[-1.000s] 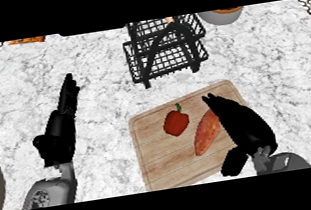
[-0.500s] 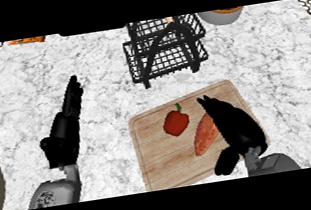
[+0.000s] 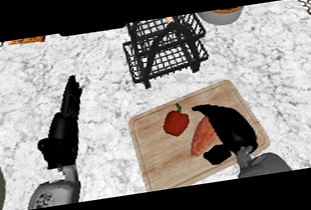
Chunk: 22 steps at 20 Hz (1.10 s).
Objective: Pick the sweet potato from the cutting board and place it in the tiered basket
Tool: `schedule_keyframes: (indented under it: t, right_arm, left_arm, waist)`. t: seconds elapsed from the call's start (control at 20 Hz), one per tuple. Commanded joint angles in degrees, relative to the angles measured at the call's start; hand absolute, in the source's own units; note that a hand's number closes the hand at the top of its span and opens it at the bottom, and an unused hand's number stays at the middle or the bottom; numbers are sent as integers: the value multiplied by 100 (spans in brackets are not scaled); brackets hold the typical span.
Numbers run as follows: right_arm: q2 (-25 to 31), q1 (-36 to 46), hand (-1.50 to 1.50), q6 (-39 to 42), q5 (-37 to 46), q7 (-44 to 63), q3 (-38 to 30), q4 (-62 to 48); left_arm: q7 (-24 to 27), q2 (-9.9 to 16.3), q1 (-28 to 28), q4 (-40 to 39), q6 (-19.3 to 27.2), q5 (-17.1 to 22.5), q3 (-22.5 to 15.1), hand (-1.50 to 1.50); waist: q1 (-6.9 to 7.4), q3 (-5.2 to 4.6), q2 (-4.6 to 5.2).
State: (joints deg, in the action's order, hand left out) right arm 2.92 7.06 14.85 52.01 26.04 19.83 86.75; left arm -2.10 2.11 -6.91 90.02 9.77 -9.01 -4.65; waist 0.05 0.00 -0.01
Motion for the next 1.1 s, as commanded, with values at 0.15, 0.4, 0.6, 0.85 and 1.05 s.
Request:
schedule_keyframes:
  t: [0.15, 0.4, 0.6, 0.85, 1.05]
  right_arm:
    - [-24, 193, 150, -847, 876, -236, 308, -311]
    - [-33, 193, 150, -1248, 1253, -476, 233, -677]
    - [-282, 1455, 150, -356, 1637, 1302, 1460, -1621]
    - [-284, 2411, 150, 272, 808, 2838, 2481, -1888]
    - [-288, 3114, 150, -182, 0, 3859, 3095, -2034]
  left_arm:
    - [84, -55, 109, 1, -25, -2, -10, 0]
    - [16, -127, -3, 16, 71, -143, -29, 0]
    - [89, -204, -132, -134, 64, -186, -255, 0]
    - [16, -208, -376, -319, 75, -170, -321, 0]
    - [24, -208, -141, -215, 63, -92, -330, 0]
  waist:
    - [14, 0, -2]
    - [3, 0, -1]
    - [315, -8, 43]
    - [372, -1, 51]
    - [316, -1, 32]
